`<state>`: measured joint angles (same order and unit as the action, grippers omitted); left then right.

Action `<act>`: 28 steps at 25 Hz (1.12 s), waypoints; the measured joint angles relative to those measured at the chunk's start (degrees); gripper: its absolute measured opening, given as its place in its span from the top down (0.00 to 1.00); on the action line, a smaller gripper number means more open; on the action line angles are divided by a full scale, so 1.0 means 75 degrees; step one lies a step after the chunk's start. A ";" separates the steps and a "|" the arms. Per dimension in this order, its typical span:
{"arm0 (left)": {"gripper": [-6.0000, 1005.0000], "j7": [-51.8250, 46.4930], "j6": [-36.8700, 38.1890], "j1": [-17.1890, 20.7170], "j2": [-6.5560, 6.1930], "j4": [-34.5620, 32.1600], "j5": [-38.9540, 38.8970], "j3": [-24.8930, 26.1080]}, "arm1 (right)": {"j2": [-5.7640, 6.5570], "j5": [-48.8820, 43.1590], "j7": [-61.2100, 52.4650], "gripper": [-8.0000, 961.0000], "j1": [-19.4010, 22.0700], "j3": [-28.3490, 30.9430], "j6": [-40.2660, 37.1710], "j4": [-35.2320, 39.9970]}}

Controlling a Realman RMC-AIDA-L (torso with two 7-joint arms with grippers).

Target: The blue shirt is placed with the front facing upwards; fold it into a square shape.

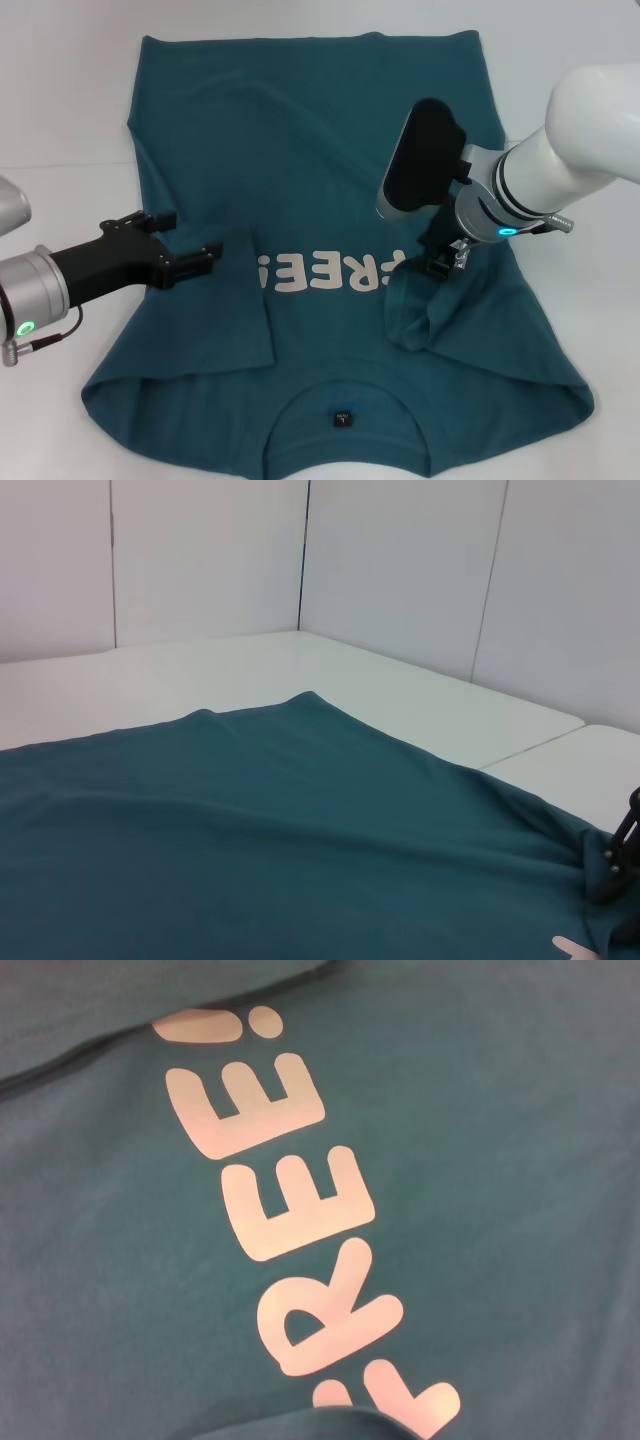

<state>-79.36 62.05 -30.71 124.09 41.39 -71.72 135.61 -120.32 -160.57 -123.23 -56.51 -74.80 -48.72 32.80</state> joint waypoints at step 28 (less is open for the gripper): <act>0.17 0.0011 0.0051 0.0164 0.0013 0.0048 0.0000 0.0007 | 0.0003 -0.0011 -0.0429 0.99 -0.0161 -0.0130 0.0590 -0.0290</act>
<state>-79.28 62.43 -29.48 124.19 41.75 -71.72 135.66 -120.30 -160.66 -126.45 -57.71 -75.77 -44.29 30.62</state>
